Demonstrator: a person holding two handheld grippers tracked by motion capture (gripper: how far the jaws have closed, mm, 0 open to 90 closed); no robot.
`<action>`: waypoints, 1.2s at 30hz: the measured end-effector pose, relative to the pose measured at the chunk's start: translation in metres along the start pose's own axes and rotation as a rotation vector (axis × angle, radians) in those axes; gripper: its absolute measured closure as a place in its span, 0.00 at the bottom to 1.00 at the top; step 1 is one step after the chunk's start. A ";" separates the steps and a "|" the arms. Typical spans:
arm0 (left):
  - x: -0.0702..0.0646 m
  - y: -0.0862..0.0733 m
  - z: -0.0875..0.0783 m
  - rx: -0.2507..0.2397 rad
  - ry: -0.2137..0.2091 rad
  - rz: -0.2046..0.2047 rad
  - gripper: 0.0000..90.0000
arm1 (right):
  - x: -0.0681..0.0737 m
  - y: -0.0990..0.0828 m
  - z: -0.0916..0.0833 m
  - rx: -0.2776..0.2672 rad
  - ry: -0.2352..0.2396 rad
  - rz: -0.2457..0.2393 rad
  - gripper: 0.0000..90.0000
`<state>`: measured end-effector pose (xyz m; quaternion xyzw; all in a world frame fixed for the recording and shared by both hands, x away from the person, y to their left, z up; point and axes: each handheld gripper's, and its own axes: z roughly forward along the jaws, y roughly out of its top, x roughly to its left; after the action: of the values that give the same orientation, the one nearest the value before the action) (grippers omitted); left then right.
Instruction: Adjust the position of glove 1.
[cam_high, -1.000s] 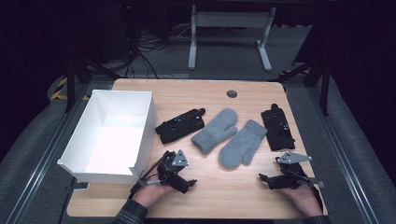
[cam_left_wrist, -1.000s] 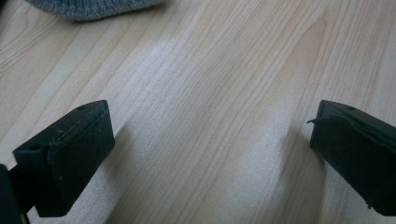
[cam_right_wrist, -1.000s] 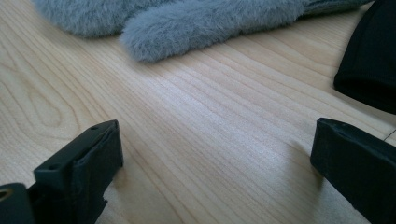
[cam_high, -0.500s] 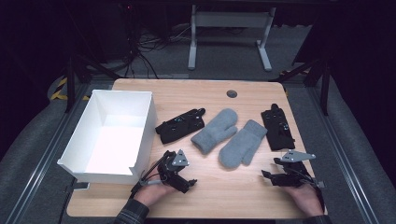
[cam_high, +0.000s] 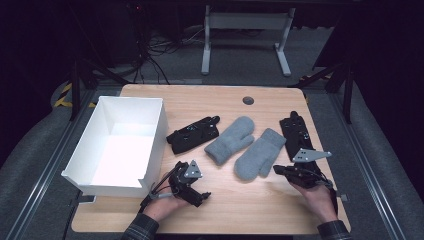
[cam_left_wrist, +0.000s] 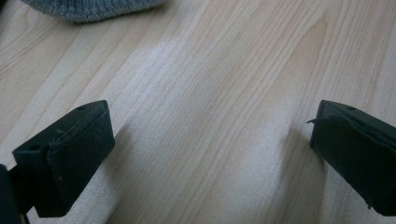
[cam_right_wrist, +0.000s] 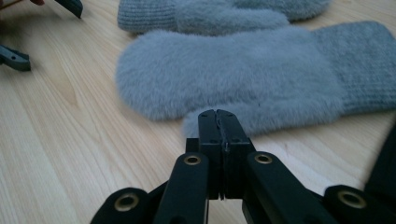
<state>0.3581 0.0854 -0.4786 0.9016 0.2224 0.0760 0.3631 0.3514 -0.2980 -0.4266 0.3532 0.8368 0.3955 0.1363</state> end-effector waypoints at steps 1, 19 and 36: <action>0.000 0.000 0.000 0.000 0.000 0.000 0.00 | 0.000 0.003 0.002 0.002 0.003 -0.002 1.00; 0.000 0.000 0.000 -0.001 -0.002 0.000 0.00 | -0.013 0.038 0.051 0.014 0.008 -0.015 1.00; 0.000 0.000 0.000 -0.002 -0.002 0.001 0.00 | -0.012 0.035 0.070 0.089 0.021 -0.018 1.00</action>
<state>0.3582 0.0853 -0.4787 0.9015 0.2217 0.0753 0.3640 0.4124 -0.2517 -0.4463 0.3474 0.8580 0.3605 0.1151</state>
